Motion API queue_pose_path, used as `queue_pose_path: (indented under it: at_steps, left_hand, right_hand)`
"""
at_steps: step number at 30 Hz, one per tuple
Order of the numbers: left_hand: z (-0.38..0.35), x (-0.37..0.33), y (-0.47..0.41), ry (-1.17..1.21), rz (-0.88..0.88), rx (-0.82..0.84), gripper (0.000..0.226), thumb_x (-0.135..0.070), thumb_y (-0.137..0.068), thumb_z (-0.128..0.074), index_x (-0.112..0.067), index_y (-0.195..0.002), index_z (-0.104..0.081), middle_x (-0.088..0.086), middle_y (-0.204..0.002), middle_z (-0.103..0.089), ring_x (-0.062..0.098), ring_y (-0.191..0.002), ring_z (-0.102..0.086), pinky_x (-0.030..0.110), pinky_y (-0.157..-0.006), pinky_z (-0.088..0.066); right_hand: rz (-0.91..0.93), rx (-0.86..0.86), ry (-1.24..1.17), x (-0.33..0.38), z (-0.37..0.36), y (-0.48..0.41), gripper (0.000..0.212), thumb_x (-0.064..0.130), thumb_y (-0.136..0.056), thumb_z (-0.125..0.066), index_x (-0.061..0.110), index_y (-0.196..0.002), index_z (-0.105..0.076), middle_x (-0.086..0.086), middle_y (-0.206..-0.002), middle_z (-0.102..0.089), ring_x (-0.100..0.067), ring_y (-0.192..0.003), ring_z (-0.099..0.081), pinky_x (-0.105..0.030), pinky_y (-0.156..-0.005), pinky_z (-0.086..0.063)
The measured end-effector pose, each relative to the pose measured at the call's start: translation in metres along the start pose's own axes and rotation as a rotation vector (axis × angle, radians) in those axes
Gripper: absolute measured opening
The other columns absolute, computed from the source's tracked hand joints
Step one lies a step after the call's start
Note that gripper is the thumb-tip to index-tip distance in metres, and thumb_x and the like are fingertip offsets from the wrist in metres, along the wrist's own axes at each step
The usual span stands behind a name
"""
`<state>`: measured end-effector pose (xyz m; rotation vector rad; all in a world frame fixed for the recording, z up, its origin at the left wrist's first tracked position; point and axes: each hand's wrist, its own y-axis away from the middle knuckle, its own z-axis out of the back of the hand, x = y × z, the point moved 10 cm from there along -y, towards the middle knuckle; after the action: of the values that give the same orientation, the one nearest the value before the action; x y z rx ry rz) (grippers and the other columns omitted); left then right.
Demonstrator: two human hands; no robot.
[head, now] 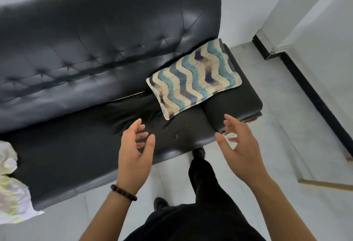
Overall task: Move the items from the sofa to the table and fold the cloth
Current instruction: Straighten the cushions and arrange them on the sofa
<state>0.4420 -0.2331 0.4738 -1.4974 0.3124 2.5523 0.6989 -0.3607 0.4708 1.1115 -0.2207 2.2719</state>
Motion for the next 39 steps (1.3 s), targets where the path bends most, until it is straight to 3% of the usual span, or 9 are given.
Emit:
queue_pose_path:
  at_steps: [7, 11, 17, 22, 24, 26, 30, 34, 39]
  left_hand:
    - [-0.081, -0.001, -0.109, -0.022, 0.102, -0.036, 0.049, -0.019, -0.092, -0.059, -0.019, -0.138, -0.042, -0.006, -0.125, -0.051, 0.003, -0.109, -0.056, 0.025, -0.090, -0.049]
    - [-0.134, 0.023, -0.174, -0.019, 0.151, -0.013, 0.048, -0.020, -0.092, -0.060, -0.022, -0.137, -0.042, -0.006, -0.129, -0.049, 0.001, -0.112, -0.054, 0.027, -0.093, -0.049]
    - [-0.234, 0.113, -0.274, -0.026, 0.198, 0.066, 0.046, -0.025, -0.094, -0.059, -0.019, -0.137, -0.043, 0.000, -0.133, -0.042, 0.004, -0.115, -0.049, 0.007, -0.085, -0.042]
    - [-0.321, 0.202, -0.353, -0.261, 0.110, 0.076, 0.055, -0.036, -0.090, -0.054, -0.012, -0.139, -0.044, 0.012, -0.145, -0.034, 0.026, -0.137, -0.029, 0.043, -0.114, -0.026]
    - [-0.352, 0.238, -0.374, -0.386, 0.070, 0.099, 0.070, -0.049, -0.088, -0.056, -0.016, -0.147, -0.036, 0.020, -0.155, -0.019, 0.036, -0.143, -0.016, 0.049, -0.117, -0.018]
    - [-0.390, 0.288, -0.389, -0.518, 0.071, 0.157, 0.093, -0.068, -0.080, -0.055, -0.021, -0.153, -0.021, 0.020, -0.158, -0.011, 0.040, -0.145, -0.010, 0.051, -0.118, -0.015]
    - [-0.423, 0.350, -0.408, -0.616, 0.162, 0.123, 0.105, -0.069, -0.077, -0.056, -0.010, -0.153, -0.015, 0.016, -0.148, -0.036, 0.038, -0.136, -0.032, 0.052, -0.112, -0.026]
    - [-0.422, 0.348, -0.422, -0.686, 0.203, 0.071, 0.092, -0.054, -0.081, -0.065, -0.004, -0.146, -0.025, 0.011, -0.141, -0.039, 0.034, -0.122, -0.041, 0.048, -0.102, -0.037]
    - [-0.390, 0.345, -0.431, -0.302, 0.315, 0.112, 0.087, -0.034, -0.067, -0.084, -0.016, -0.133, -0.030, 0.010, -0.120, -0.051, 0.030, -0.106, -0.050, 0.035, -0.082, -0.044]
  right_hand:
    - [0.035, 0.152, 0.019, -0.022, -0.016, -0.150, 0.052, 0.031, -0.094, -0.062, 0.029, -0.142, -0.044, 0.013, -0.130, -0.049, -0.002, -0.114, -0.052, -0.009, -0.078, -0.044]
    - [0.072, 0.181, 0.084, -0.046, -0.041, -0.231, 0.049, 0.029, -0.095, -0.062, 0.025, -0.141, -0.046, 0.013, -0.125, -0.050, -0.003, -0.115, -0.052, -0.024, -0.093, -0.048]
    - [0.197, 0.132, 0.270, -0.109, -0.118, -0.343, 0.042, 0.025, -0.095, -0.060, 0.013, -0.135, -0.053, -0.005, -0.126, -0.056, -0.021, -0.116, -0.053, -0.031, -0.094, -0.044]
    - [0.303, 0.055, 0.618, -0.190, -0.204, -0.421, 0.054, 0.045, -0.097, -0.049, 0.019, -0.143, -0.047, -0.020, -0.143, -0.044, -0.041, -0.135, -0.037, -0.055, -0.111, -0.027]
    - [0.242, 0.048, 0.811, -0.224, -0.220, -0.446, 0.072, 0.066, -0.094, -0.038, 0.026, -0.153, -0.030, -0.024, -0.156, -0.027, -0.049, -0.144, -0.018, -0.062, -0.115, -0.010]
    - [0.194, 0.041, 0.938, -0.262, -0.240, -0.466, 0.083, 0.075, -0.090, -0.036, 0.028, -0.156, -0.019, -0.023, -0.159, -0.020, -0.050, -0.145, -0.015, -0.065, -0.115, -0.010]
    - [0.221, 0.008, 0.942, -0.292, -0.282, -0.475, 0.076, 0.060, -0.091, -0.049, 0.031, -0.155, -0.020, -0.023, -0.149, -0.038, -0.044, -0.137, -0.033, -0.062, -0.109, -0.018]
    - [0.222, -0.035, 0.904, -0.285, -0.297, -0.481, 0.065, 0.047, -0.087, -0.058, 0.029, -0.144, -0.033, -0.014, -0.125, -0.051, -0.035, -0.117, -0.046, -0.050, -0.098, -0.026]
    - [0.108, 0.000, 0.695, -0.264, -0.286, -0.477, 0.037, 0.041, -0.085, -0.065, 0.019, -0.113, -0.055, -0.007, -0.117, -0.056, -0.033, -0.112, -0.047, -0.047, -0.092, -0.027]
